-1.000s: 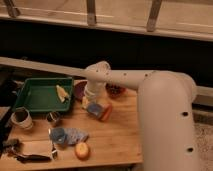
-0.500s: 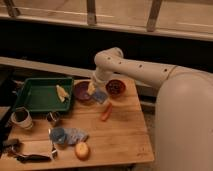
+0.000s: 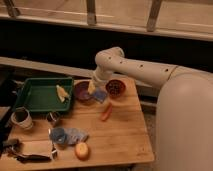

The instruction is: Wipe purple bowl with sponge

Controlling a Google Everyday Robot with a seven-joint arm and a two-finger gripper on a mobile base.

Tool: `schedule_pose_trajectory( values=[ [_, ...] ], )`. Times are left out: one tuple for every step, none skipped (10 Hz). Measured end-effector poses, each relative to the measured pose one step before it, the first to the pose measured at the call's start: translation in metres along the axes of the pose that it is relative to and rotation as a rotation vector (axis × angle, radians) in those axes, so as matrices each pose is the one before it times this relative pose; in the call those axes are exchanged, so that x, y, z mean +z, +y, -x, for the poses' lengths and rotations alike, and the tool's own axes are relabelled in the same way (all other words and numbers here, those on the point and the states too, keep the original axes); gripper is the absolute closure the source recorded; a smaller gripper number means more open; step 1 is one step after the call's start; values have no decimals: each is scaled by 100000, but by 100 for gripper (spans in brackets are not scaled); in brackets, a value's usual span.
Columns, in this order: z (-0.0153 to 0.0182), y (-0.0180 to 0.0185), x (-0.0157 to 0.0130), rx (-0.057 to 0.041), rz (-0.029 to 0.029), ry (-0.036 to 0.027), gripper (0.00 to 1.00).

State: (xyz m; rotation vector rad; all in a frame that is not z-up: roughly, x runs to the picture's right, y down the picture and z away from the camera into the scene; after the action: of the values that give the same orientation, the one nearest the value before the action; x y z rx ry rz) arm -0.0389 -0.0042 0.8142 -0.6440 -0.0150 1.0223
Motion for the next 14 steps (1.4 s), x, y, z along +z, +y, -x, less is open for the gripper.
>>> schedule_pose_trajectory(
  values=[
    [575,64,-142,-913,-168,-1051,100],
    [1077,-60,-267,-1367,-75,-1105,100],
    [1204,291,30,-1406,304,-735,100],
    [1781,591,339,-1998,1097,-879,100],
    [2525,729,680,-2423,2172,-1086,100],
    [1771,389,464,-1568,1929,-1019,100],
    [2527,695,785,-2759,3721,-1699,100],
    [1687,493,741,-2655,3122,-1349,100],
    [861,198,292,-1363,1418,-831,100],
    [692,128,336,-1195,1255,-663,100],
    [170,17,59,-276,301,-169,100],
    [-174,-120,-5,-75,-370,440,100],
    [-146,-87,-34,57,-463,128,100],
    [-421,-34,347,1252,-284,-25,100]
  ],
)
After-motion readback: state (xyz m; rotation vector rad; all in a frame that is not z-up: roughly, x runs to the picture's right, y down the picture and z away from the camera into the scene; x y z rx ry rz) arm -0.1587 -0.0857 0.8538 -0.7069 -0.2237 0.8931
